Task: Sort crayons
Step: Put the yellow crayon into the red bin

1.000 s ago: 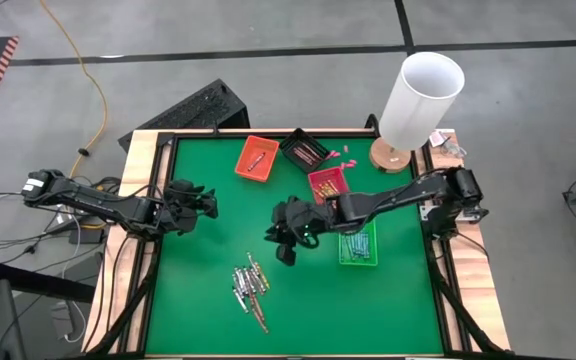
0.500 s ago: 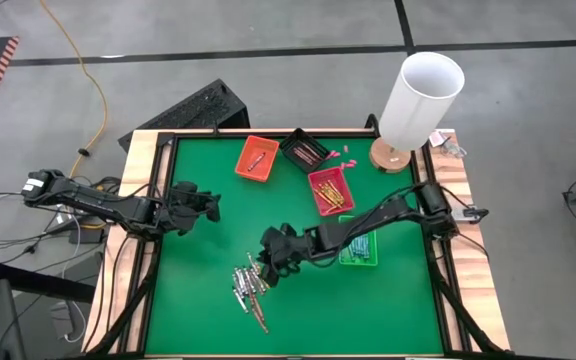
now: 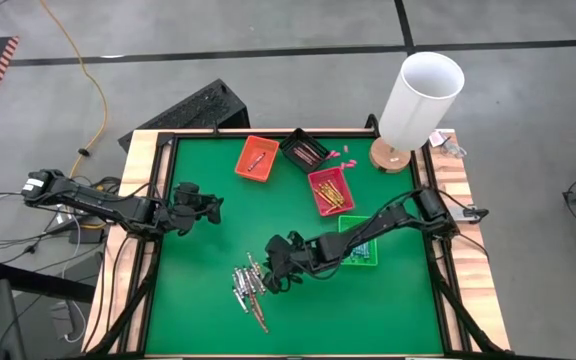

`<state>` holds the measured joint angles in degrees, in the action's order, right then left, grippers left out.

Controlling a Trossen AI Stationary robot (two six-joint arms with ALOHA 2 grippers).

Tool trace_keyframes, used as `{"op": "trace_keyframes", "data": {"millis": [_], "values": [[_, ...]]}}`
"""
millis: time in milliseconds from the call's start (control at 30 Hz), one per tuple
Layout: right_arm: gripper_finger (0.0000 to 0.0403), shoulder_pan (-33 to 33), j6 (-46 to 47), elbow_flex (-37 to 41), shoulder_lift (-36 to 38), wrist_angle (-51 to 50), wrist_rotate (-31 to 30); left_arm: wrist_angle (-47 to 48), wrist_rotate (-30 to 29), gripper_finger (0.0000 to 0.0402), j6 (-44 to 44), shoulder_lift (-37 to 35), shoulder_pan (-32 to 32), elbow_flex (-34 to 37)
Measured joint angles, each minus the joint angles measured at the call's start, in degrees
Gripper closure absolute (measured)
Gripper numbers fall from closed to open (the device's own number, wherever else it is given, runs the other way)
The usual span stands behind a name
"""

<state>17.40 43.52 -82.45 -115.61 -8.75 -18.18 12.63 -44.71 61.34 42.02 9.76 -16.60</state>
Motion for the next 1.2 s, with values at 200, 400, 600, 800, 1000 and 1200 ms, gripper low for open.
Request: {"op": "trace_keyframes", "data": {"millis": [200,400,600,800,1000,1200], "values": [[0.0316,0.7,-4.9,-3.3,-0.1,-0.9,-0.2,-0.2,0.0,0.0221,0.9,0.0,0.0,0.0],[0.0316,0.7,-5.6,-10.7,-0.1,-10.9,-2.8,-0.2,0.9,0.0221,1.1,0.0,0.0,0.0],[0.0316,0.5,-4.1,-13.3,-0.1,-15.7,-3.2,-0.2,0.9,0.0221,1.1,0.0,0.0,0.0],[0.0316,0.5,-3.1,-13.9,0.0,-15.6,-2.6,-0.2,0.8,0.0221,0.9,0.0,0.0,0.0],[0.0316,0.7,-2.8,-13.9,-1.2,-13.9,-1.6,-0.2,0.8,0.0221,0.9,0.0,0.0,0.0],[0.0316,2.3,-2.4,-15.4,-6.4,-13.4,1.1,-0.1,0.9,0.0221,0.7,0.0,0.0,0.0]]}}
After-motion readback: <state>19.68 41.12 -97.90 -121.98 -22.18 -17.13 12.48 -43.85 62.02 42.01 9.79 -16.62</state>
